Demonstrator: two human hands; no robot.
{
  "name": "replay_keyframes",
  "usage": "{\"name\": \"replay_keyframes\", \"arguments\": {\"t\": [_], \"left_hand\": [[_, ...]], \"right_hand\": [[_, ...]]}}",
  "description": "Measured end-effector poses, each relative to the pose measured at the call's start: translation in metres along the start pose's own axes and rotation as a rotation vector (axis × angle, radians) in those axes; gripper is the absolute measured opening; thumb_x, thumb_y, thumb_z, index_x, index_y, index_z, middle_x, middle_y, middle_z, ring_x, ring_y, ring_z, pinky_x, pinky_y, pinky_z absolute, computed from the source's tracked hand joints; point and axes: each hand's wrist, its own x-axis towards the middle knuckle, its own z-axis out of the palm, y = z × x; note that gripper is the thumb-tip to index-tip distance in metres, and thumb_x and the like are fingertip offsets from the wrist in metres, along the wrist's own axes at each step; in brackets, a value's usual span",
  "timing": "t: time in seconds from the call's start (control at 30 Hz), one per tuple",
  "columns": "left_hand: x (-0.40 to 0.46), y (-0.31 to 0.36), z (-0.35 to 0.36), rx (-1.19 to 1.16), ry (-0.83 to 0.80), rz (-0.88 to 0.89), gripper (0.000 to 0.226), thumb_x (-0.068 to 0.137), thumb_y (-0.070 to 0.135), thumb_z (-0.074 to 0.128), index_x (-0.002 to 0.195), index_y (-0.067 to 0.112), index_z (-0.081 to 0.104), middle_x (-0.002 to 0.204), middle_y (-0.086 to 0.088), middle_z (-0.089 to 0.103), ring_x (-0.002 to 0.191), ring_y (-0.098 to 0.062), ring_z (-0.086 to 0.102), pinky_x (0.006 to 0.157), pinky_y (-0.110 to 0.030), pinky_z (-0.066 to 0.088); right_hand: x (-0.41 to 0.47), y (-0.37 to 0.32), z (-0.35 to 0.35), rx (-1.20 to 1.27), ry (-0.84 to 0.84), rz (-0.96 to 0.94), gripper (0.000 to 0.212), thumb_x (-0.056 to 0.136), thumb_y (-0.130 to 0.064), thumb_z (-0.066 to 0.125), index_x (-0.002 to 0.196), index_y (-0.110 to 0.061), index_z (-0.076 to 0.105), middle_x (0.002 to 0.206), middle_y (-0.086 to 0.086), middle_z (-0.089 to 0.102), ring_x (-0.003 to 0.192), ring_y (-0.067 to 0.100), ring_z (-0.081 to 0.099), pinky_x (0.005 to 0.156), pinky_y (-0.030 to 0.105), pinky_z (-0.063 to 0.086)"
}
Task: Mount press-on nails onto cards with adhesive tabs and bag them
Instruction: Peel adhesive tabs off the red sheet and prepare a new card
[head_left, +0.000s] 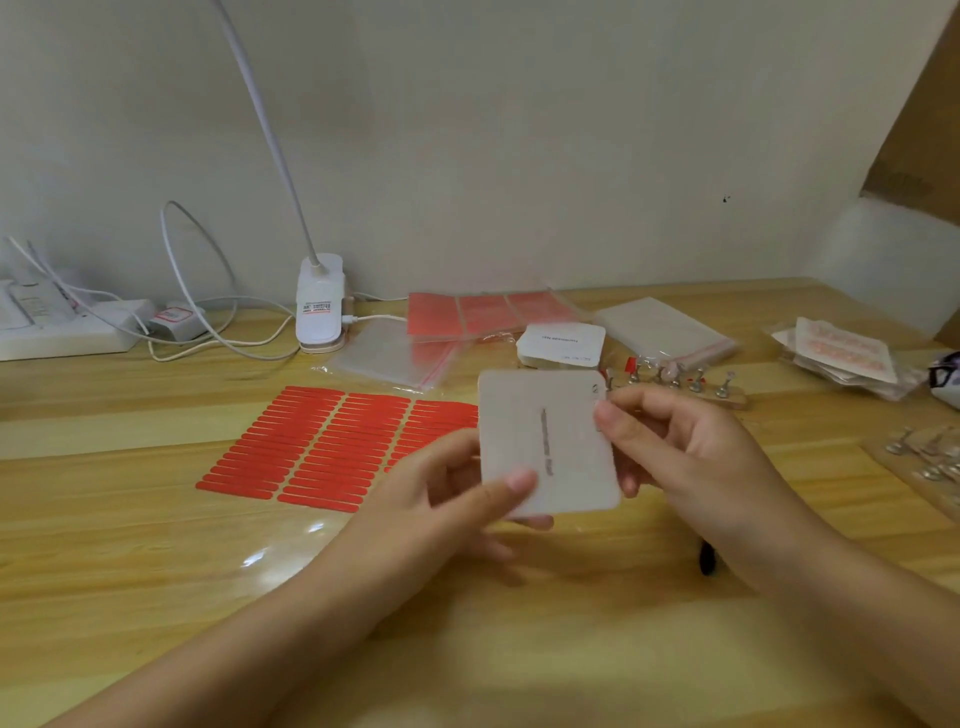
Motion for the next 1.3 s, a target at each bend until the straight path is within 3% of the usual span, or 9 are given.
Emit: {"name": "replay_keyframes", "arguments": {"t": [0.07, 0.13, 0.23, 0.6, 0.73, 0.8, 0.9, 1.1, 1.3], "left_hand": [[0.002, 0.003, -0.004, -0.008, 0.072, -0.003, 0.032, 0.071, 0.041, 0.069, 0.098, 0.024, 0.070, 0.097, -0.005, 0.070, 0.080, -0.020, 0.067, 0.066, -0.040, 0.058], [0.003, 0.006, -0.006, 0.042, 0.127, 0.010, 0.031, 0.070, 0.046, 0.074, 0.092, 0.024, 0.072, 0.088, -0.008, 0.070, 0.073, -0.016, 0.065, 0.059, -0.031, 0.056], [0.003, 0.007, -0.004, 0.114, 0.097, 0.005, 0.024, 0.066, 0.032, 0.065, 0.082, 0.015, 0.072, 0.071, -0.011, 0.068, 0.062, -0.012, 0.062, 0.050, -0.021, 0.052], [0.002, 0.006, 0.001, 0.155, 0.108, -0.067, 0.012, 0.070, 0.024, 0.067, 0.067, 0.012, 0.070, 0.059, -0.006, 0.066, 0.048, -0.010, 0.059, 0.045, -0.017, 0.049], [0.004, 0.003, -0.001, 0.131, 0.219, -0.048, 0.010, 0.081, 0.012, 0.065, 0.073, 0.009, 0.070, 0.066, -0.008, 0.071, 0.054, -0.010, 0.063, 0.047, -0.017, 0.051], [0.005, 0.001, -0.001, 0.099, 0.271, -0.056, 0.009, 0.081, 0.012, 0.065, 0.074, 0.008, 0.069, 0.066, -0.008, 0.071, 0.055, -0.011, 0.064, 0.047, -0.017, 0.051], [0.006, 0.000, -0.001, 0.065, 0.299, -0.076, 0.010, 0.080, 0.013, 0.066, 0.072, 0.010, 0.070, 0.063, -0.007, 0.070, 0.054, -0.010, 0.065, 0.045, -0.017, 0.050], [0.005, 0.002, -0.005, -0.026, 0.237, -0.188, 0.011, 0.079, 0.015, 0.066, 0.069, 0.012, 0.069, 0.061, -0.007, 0.068, 0.057, -0.016, 0.068, 0.043, -0.017, 0.049], [0.008, 0.013, -0.021, 0.231, 0.183, -0.182, 0.015, 0.088, 0.016, 0.058, 0.080, 0.006, 0.065, 0.062, -0.010, 0.069, 0.049, -0.015, 0.063, 0.038, -0.020, 0.046]], "right_hand": [[0.000, -0.001, -0.003, -0.064, -0.051, -0.013, 0.022, 0.076, -0.034, 0.053, 0.084, -0.019, 0.068, 0.067, -0.010, 0.068, 0.056, -0.001, 0.057, 0.053, 0.009, 0.043], [0.000, -0.002, -0.005, -0.142, -0.115, -0.017, 0.025, 0.075, -0.038, 0.052, 0.083, -0.021, 0.068, 0.072, -0.012, 0.069, 0.064, -0.004, 0.060, 0.056, 0.007, 0.043], [-0.001, -0.003, -0.005, -0.202, -0.180, -0.038, 0.026, 0.074, -0.039, 0.051, 0.080, -0.020, 0.068, 0.070, -0.013, 0.068, 0.062, -0.005, 0.060, 0.054, 0.006, 0.042], [0.002, 0.004, -0.006, -0.347, -0.089, -0.171, 0.020, 0.074, -0.045, 0.053, 0.086, -0.037, 0.067, 0.081, -0.012, 0.066, 0.075, -0.006, 0.057, 0.063, 0.005, 0.041], [-0.002, 0.008, -0.009, -0.722, 0.107, -0.514, 0.034, 0.081, -0.047, 0.060, 0.107, -0.026, 0.066, 0.103, -0.008, 0.057, 0.098, 0.001, 0.051, 0.086, 0.014, 0.038], [-0.007, 0.010, -0.006, -0.888, 0.087, -0.678, 0.043, 0.077, -0.047, 0.059, 0.105, -0.016, 0.069, 0.105, 0.001, 0.061, 0.099, 0.014, 0.055, 0.086, 0.030, 0.041], [-0.013, 0.016, -0.001, -1.085, 0.012, -0.816, 0.043, 0.075, -0.048, 0.063, 0.101, -0.014, 0.071, 0.107, 0.003, 0.067, 0.099, 0.017, 0.061, 0.088, 0.036, 0.042], [-0.014, 0.022, 0.003, -1.170, -0.042, -1.028, 0.022, 0.087, -0.020, 0.057, 0.090, -0.007, 0.074, 0.094, 0.007, 0.072, 0.085, 0.021, 0.070, 0.065, 0.035, 0.056], [-0.016, 0.027, 0.003, -1.210, -0.032, -1.073, 0.021, 0.086, -0.015, 0.056, 0.085, -0.006, 0.075, 0.083, 0.006, 0.073, 0.072, 0.020, 0.070, 0.053, 0.031, 0.055]]}}
